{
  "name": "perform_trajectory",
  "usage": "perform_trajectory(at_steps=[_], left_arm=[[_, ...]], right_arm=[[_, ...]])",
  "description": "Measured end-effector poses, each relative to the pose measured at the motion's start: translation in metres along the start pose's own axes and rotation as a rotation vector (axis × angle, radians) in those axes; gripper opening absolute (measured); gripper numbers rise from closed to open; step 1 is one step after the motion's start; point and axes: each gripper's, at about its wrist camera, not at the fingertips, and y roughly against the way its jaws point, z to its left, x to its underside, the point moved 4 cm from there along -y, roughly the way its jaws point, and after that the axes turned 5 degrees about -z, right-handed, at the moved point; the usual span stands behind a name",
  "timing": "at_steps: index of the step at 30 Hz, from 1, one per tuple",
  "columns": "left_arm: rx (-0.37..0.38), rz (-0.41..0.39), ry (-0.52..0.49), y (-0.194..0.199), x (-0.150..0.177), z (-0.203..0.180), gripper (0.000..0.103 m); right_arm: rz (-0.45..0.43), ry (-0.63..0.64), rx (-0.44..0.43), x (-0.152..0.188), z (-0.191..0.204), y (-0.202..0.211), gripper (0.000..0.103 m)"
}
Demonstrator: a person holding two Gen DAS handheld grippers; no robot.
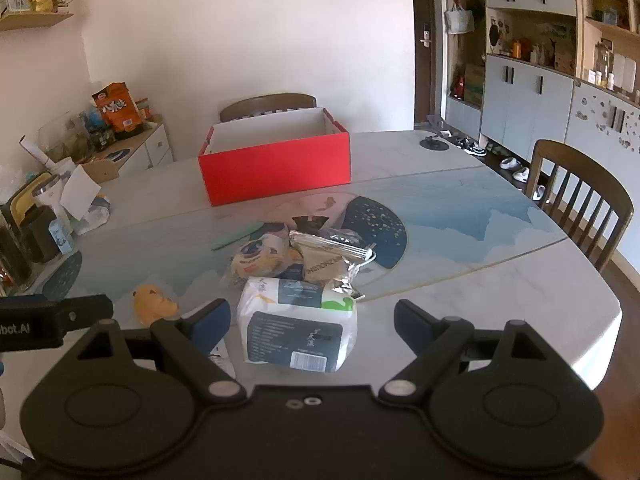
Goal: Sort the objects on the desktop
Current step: 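Move both tools toward the yellow plush toy and white-green bag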
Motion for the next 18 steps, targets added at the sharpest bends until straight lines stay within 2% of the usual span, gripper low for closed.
perform_trajectory(at_steps=[18], left_arm=[[0.016, -0.001, 0.005, -0.0004, -0.0033, 0.0061, 0.103]], right_arm=[[-0.001, 0.014, -0.005, -0.0002, 0.0042, -0.0032, 0.088]])
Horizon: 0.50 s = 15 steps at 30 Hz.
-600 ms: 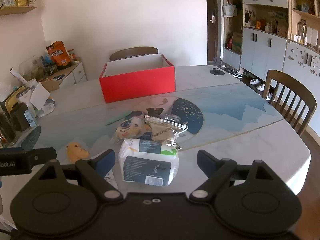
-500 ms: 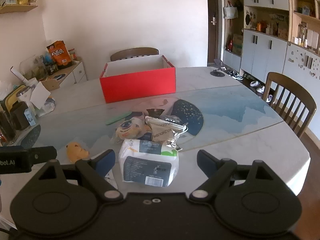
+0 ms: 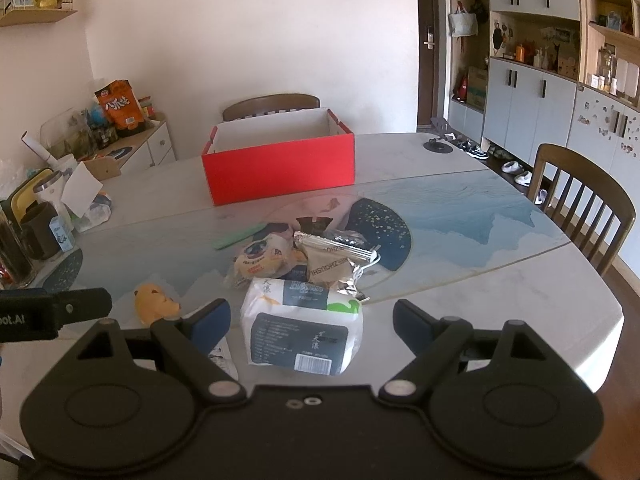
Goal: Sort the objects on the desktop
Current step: 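Move both tools toward the yellow plush toy and white-green bag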
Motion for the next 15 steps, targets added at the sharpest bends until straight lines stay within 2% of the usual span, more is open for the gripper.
perform_trajectory(at_steps=[15], left_arm=[[-0.046, 0.014, 0.010, -0.026, -0.007, 0.006, 0.103]], right_arm=[[0.025, 0.021, -0.033, 0.000, -0.006, -0.029, 0.088]])
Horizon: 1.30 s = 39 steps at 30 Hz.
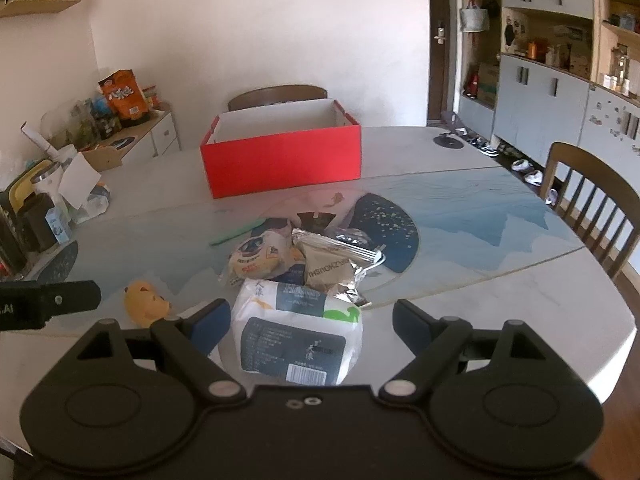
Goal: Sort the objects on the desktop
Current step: 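Move both tools toward the yellow plush toy and white-green bag, then close left gripper on yellow plush toy while right gripper grasps white-green bag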
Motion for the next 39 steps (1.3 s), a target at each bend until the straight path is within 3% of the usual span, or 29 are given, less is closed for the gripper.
perform_trajectory(at_steps=[15, 21, 27, 35, 39], left_arm=[[-0.127, 0.082, 0.037, -0.059, 0.010, 0.014, 0.103], [-0.158, 0.099, 0.031, -0.080, 0.012, 0.016, 0.102], [-0.131, 0.115, 0.007, -0.102, 0.017, 0.020, 0.102], [-0.161, 0.138, 0.010, -0.117, 0.026, 0.030, 0.102], [-0.163, 0.147, 0.002, -0.122, 0.025, 0.030, 0.090]], right_arm=[[0.143, 0.047, -0.069, 0.019, -0.025, -0.063, 0.088], [0.203, -0.005, -0.105, 0.024, -0.038, -0.082, 0.088], [0.235, 0.013, -0.131, 0.025, -0.038, -0.089, 0.088], [0.265, 0.036, -0.157, 0.027, -0.040, -0.100, 0.087], [0.267, 0.029, -0.172, 0.026, -0.039, -0.104, 0.087]])
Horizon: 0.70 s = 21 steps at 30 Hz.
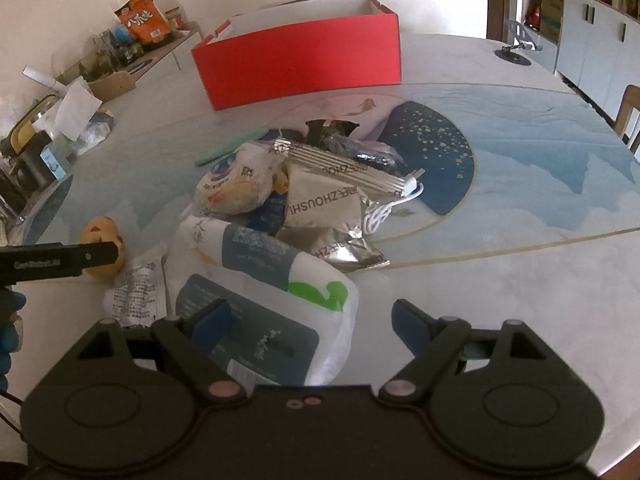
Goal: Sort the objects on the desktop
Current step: 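Close left gripper on yellow plush toy while right gripper grasps white-green bag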
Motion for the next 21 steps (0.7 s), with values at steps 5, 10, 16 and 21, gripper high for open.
perform_trajectory(at_steps=[5, 10, 16, 21], left_arm=[[0.014, 0.000, 0.003, -0.0019, -0.0008, 0.0003, 0.085], [0.048, 0.002, 0.005, -0.0020, -0.0009, -0.0032, 0.070], [0.059, 0.001, 0.015, -0.0025, -0.0012, -0.0043, 0.065], [0.060, 0.002, 0.016, -0.0022, -0.0015, -0.0040, 0.063]], right_arm=[[-0.003, 0.000, -0.020, -0.0018, 0.0016, -0.0024, 0.085], [-0.002, -0.016, -0.015, -0.0027, -0.0013, -0.0011, 0.085], [0.000, -0.003, -0.032, -0.0020, 0.0028, -0.0004, 0.054], [-0.010, -0.010, -0.038, -0.0024, 0.0032, 0.0011, 0.048]])
